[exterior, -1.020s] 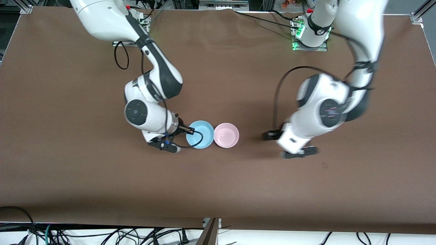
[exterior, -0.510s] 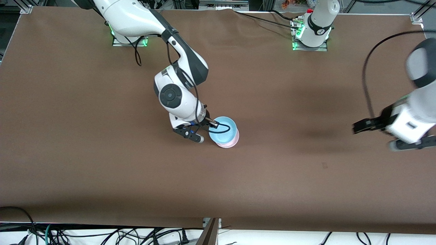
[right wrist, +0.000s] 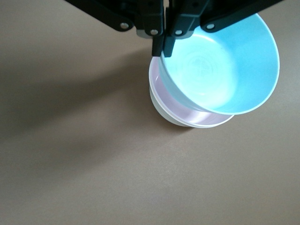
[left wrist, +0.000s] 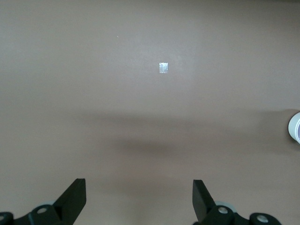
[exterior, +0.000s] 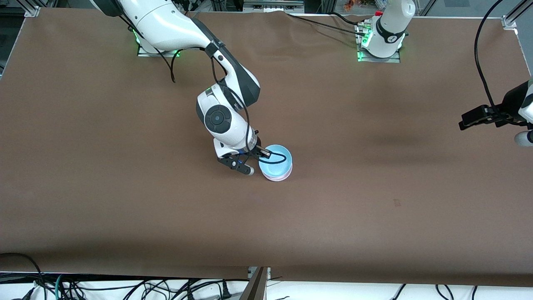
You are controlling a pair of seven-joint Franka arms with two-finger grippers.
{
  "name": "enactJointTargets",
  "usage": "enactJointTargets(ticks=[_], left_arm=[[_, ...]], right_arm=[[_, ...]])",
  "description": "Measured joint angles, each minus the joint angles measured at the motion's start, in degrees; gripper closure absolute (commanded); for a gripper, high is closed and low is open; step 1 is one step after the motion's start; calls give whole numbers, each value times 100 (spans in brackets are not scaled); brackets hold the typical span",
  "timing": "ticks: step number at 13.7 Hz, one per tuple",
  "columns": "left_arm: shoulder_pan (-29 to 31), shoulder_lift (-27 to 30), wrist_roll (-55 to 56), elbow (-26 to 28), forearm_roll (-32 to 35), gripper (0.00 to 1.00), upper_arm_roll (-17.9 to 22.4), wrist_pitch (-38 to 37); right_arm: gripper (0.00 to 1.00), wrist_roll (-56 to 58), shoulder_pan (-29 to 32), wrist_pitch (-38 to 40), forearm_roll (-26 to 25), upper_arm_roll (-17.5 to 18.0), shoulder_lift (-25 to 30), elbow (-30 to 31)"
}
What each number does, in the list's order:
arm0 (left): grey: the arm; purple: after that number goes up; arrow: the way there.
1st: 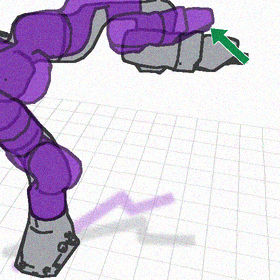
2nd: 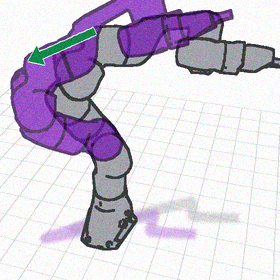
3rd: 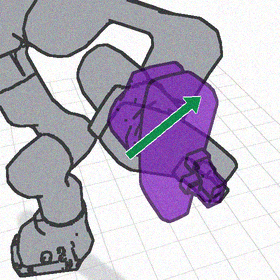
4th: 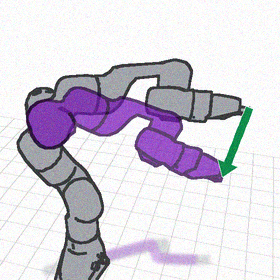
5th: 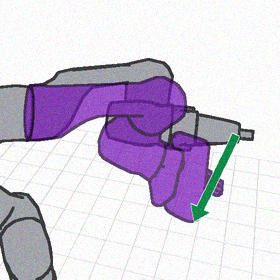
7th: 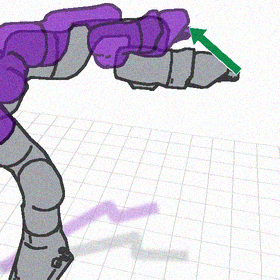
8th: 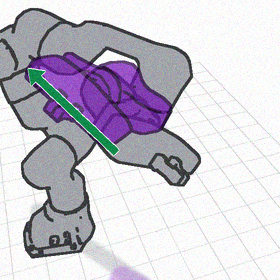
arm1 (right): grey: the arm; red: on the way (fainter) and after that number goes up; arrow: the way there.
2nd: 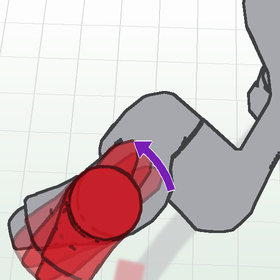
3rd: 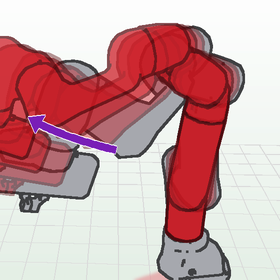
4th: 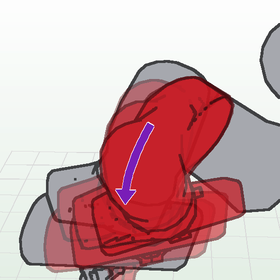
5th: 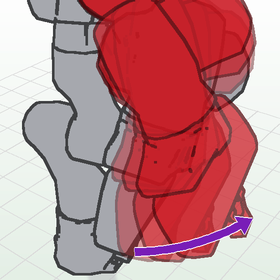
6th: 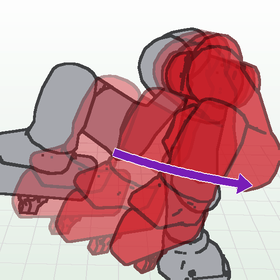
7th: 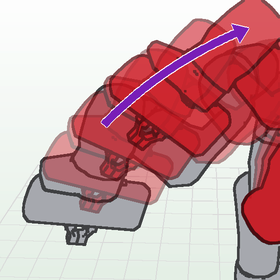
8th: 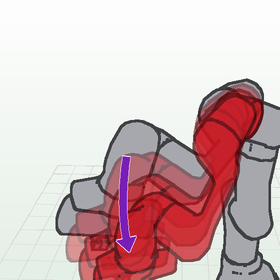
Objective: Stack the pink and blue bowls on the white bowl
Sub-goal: 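Lower the blue bowl onto the pink bowl and open the right gripper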
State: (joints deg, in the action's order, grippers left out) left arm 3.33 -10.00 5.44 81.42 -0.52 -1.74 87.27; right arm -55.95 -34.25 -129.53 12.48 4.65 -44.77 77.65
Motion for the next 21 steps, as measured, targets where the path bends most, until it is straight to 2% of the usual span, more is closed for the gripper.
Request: enactJointTargets(ticks=[10,11,12,14,16,17,18,21], left_arm=[[-16,-108,0,115,0,0,3,-69],[-16,-107,0,111,0,0,8,-69],[-7,-108,0,110,0,0,23,-69],[36,-112,0,110,0,0,41,-69],[78,-117,0,110,0,0,45,-69],[94,-121,0,110,0,0,46,-69],[100,-130,0,110,0,0,46,-69],[99,-161,0,103,0,0,36,-69]], right_arm=[[100,-3,-36,-209,-190,-26,-161,-3],[94,-3,-36,-218,-196,-26,-181,-3],[78,-3,-37,-229,-197,-25,-202,-3],[55,-3,-38,-250,-198,-26,-222,-3],[40,-4,-38,-256,-198,-27,-222,-11],[26,-4,-37,-259,-199,-32,-222,-26],[2,-3,-35,-260,-200,-43,-221,-55],[0,20,26,-261,-286,-115,-196,-206]])
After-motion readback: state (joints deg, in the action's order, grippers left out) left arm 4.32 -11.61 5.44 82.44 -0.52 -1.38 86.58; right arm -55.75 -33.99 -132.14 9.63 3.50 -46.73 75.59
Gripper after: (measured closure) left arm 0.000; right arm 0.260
